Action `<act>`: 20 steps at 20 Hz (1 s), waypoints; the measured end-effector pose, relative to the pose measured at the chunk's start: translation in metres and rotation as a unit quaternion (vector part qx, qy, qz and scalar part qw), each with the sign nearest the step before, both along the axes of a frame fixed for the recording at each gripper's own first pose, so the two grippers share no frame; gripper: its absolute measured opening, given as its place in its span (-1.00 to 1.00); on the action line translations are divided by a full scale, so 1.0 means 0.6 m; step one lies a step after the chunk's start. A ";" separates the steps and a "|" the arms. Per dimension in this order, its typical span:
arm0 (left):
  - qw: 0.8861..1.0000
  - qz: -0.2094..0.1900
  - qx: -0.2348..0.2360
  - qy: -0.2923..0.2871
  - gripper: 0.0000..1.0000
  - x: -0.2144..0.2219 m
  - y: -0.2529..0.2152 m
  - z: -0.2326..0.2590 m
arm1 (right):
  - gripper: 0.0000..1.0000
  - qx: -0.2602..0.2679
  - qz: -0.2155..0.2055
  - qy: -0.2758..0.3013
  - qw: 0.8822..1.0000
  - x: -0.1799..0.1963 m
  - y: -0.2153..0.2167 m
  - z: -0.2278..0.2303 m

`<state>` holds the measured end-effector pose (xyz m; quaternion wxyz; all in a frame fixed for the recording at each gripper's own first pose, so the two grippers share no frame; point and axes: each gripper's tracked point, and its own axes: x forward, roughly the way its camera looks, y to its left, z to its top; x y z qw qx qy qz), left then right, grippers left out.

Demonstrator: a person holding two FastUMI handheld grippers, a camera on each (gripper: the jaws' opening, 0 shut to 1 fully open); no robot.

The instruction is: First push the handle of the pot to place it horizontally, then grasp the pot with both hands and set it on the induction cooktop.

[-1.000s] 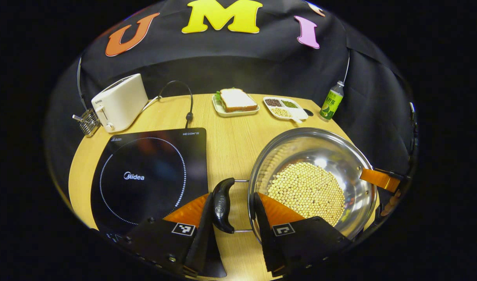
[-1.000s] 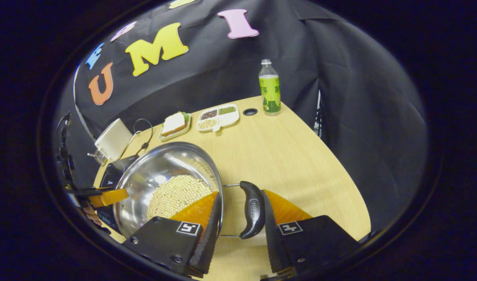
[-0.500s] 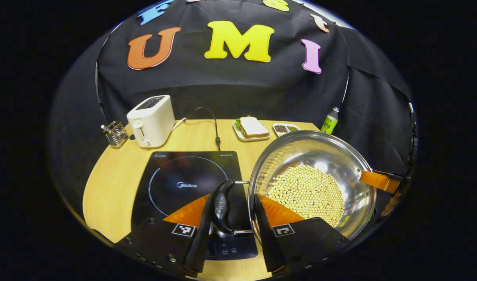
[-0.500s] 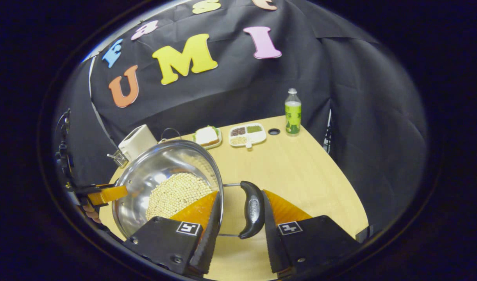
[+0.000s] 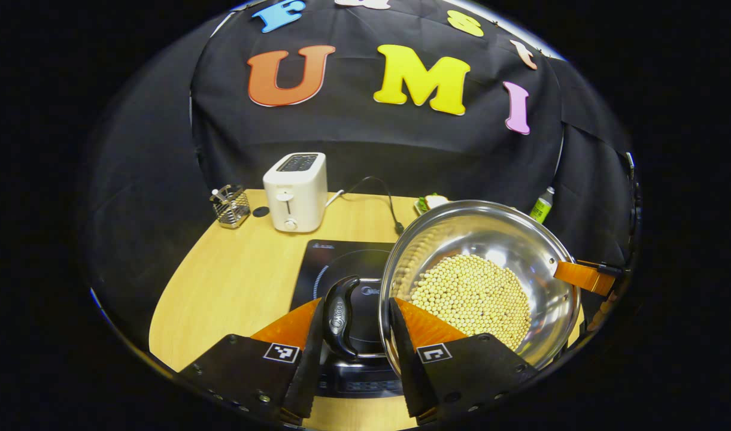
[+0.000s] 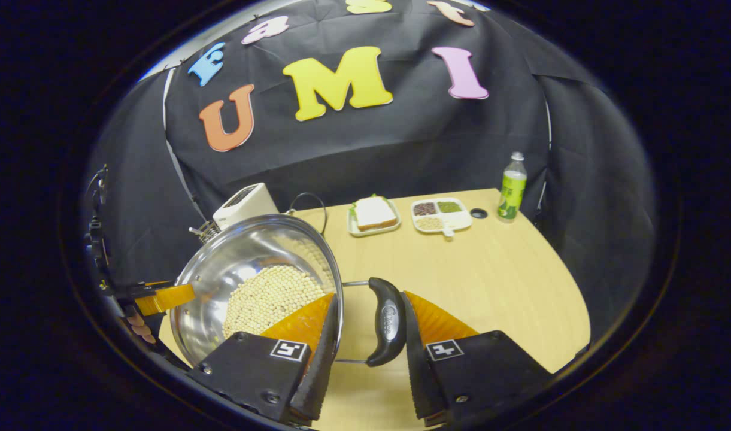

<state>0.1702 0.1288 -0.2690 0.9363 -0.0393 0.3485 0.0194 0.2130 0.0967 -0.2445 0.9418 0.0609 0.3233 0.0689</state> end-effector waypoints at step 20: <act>0.998 0.053 0.020 0.017 0.13 0.112 0.127 -0.106 | 0.15 0.007 0.024 0.024 0.999 0.164 0.133 -0.129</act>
